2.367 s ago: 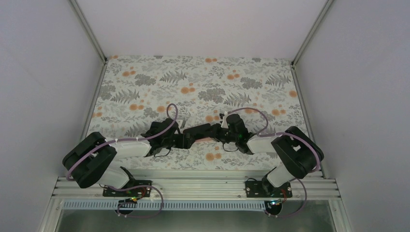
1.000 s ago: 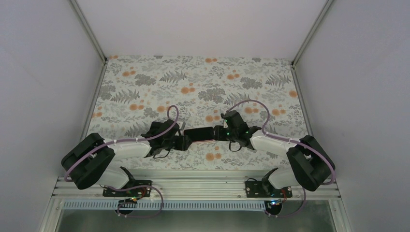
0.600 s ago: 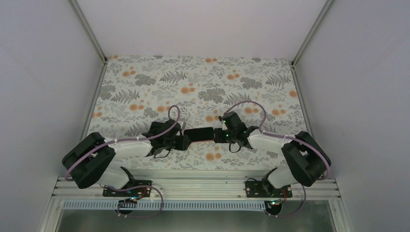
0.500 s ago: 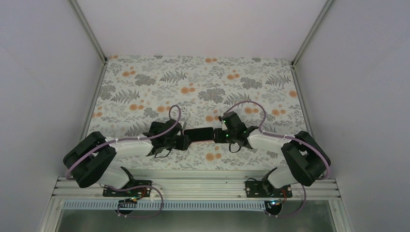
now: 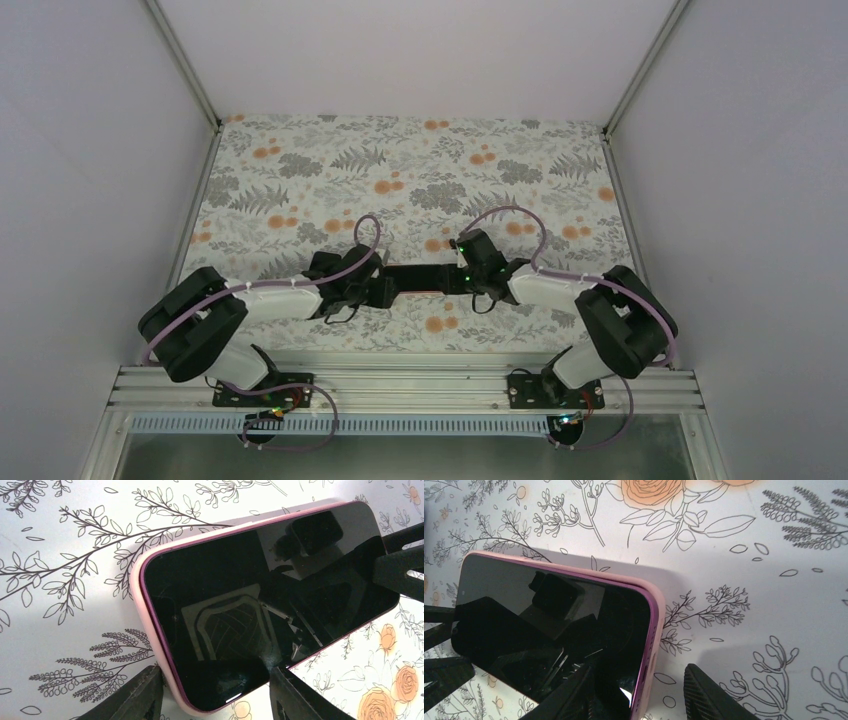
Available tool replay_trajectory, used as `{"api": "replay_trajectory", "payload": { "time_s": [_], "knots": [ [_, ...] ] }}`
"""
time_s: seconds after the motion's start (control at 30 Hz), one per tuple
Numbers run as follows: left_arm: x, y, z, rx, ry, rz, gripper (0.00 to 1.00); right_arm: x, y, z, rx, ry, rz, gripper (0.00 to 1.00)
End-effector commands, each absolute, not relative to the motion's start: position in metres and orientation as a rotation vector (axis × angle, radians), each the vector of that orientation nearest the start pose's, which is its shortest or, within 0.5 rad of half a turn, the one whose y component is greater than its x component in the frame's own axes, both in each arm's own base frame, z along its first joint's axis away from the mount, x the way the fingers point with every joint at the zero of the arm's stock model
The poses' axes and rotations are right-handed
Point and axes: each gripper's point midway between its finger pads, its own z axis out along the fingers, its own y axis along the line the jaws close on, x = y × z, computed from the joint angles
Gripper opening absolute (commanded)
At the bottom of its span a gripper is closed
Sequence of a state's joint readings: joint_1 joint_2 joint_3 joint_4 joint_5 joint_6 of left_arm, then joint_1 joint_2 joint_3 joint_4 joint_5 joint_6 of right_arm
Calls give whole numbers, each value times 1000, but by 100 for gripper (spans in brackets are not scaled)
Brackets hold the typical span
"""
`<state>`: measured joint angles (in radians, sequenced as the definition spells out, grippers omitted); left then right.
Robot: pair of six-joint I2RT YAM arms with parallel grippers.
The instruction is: Put the phone into the phone case
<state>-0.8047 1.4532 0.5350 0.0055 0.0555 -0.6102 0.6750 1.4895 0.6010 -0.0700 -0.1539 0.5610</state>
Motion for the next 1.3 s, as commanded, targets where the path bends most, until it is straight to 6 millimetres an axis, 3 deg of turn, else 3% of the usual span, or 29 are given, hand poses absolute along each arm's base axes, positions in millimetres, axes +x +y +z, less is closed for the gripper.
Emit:
{"api": "replay_trajectory", "payload": {
  "time_s": [0.0,0.27,0.53,0.87,1.27],
  "knots": [
    [214,-234,5,296,2675,-534,56,251,228,20,-245,2655,560,43],
    [221,-223,19,244,2634,-470,65,224,247,25,-327,2673,723,46],
    [221,-225,20,252,2634,-484,66,230,242,37,-322,2634,680,49],
    [215,-221,5,284,2689,-430,56,228,232,19,-325,2685,588,48],
    [210,-214,-17,324,2754,-313,52,230,214,-3,-291,2756,411,44]
  ]
}}
